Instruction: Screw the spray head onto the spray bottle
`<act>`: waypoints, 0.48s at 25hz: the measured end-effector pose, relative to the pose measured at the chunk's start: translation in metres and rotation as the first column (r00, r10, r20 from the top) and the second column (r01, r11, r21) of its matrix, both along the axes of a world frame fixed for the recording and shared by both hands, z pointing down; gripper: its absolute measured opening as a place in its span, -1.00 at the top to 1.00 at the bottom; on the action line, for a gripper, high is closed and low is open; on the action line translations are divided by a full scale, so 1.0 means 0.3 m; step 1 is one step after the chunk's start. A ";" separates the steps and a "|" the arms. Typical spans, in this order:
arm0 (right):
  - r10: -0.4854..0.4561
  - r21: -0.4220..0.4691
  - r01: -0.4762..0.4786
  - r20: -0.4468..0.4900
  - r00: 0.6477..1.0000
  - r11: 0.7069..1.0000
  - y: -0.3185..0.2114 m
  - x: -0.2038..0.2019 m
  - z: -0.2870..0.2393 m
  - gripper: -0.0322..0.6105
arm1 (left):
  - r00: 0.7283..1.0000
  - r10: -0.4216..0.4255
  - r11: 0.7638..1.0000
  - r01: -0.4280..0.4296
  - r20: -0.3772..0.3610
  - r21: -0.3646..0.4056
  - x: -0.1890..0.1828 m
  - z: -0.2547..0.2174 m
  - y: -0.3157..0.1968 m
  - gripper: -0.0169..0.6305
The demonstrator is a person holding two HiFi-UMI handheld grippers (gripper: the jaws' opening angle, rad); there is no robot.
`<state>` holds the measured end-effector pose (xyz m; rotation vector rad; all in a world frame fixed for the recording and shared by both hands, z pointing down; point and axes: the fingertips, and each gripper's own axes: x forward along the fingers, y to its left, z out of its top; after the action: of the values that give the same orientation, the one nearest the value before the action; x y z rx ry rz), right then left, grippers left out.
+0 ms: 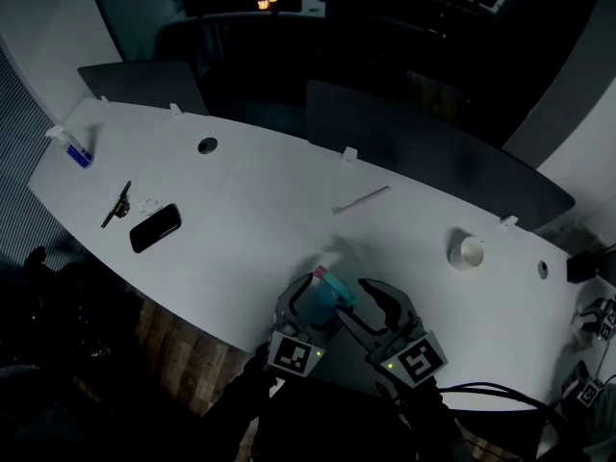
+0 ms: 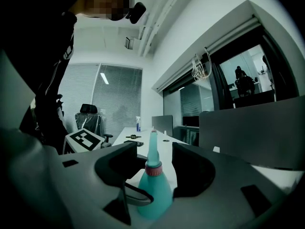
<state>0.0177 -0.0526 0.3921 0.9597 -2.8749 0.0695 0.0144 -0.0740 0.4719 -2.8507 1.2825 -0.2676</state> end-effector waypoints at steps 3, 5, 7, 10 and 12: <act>0.010 0.029 -0.010 -0.005 1.000 1.000 0.003 0.031 -0.024 0.25 | 0.999 0.035 0.999 -0.035 0.013 0.030 -0.025 -0.051 0.022 -0.34; 0.004 0.057 -0.005 0.006 1.000 0.998 0.007 0.046 -0.040 0.25 | 0.999 0.041 0.998 -0.042 0.022 0.049 -0.049 -0.081 0.034 -0.34; 0.018 0.044 -0.019 0.031 0.999 0.999 0.013 0.066 -0.057 0.25 | 0.999 0.028 0.998 -0.030 0.030 0.062 -0.077 -0.100 0.043 -0.34; 0.058 0.020 -0.059 0.046 0.997 0.998 0.011 0.105 -0.064 0.25 | 1.000 -0.008 0.999 0.007 0.016 0.053 -0.125 -0.122 0.062 -0.34; 0.068 0.046 -0.069 0.023 0.997 0.997 0.016 0.134 -0.060 0.25 | 0.999 -0.052 0.997 0.053 -0.014 0.050 -0.164 -0.154 0.077 -0.34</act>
<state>0.0578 -0.0479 0.3742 1.0728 -2.8749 0.0179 -0.0348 -0.0508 0.4258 -2.7849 1.3480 -0.2156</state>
